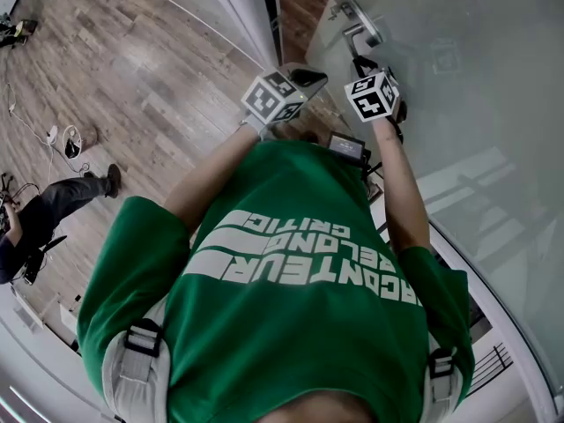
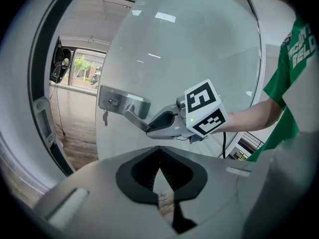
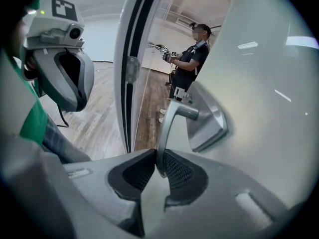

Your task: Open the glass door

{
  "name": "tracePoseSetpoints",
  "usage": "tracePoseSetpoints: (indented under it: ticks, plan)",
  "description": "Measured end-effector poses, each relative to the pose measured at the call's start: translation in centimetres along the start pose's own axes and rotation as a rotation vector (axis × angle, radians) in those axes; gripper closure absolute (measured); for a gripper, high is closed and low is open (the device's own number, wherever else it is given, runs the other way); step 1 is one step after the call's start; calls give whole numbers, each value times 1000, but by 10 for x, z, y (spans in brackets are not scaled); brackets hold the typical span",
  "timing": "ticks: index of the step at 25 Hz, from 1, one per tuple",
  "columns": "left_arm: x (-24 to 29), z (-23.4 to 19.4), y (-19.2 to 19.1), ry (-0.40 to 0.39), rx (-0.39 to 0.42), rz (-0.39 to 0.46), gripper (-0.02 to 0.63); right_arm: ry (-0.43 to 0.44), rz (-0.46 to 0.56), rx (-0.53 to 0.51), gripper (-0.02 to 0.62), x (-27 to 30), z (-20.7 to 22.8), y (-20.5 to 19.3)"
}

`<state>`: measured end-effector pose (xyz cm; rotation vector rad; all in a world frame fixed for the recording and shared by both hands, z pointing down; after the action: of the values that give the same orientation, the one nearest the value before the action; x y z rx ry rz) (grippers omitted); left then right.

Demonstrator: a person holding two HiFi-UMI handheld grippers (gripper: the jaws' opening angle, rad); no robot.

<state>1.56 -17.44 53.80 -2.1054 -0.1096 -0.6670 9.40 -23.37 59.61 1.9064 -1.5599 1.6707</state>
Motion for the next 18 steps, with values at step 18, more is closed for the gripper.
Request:
tracePoseSetpoints:
  ticks: [18]
  plan:
    - [4, 23, -1, -13, -2, 29, 589, -70, -29, 80, 546, 17, 75, -24]
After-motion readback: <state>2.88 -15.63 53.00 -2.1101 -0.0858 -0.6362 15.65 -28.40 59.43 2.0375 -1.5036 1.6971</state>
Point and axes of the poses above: the fingertips, and each gripper's own axes: x forward along the fingers, z to its right, y out of its top, the point moved 1 cm from there along -x, backward along the fingers, and after that the axes turned 7 degrees about -x, right-handed, at the moved point
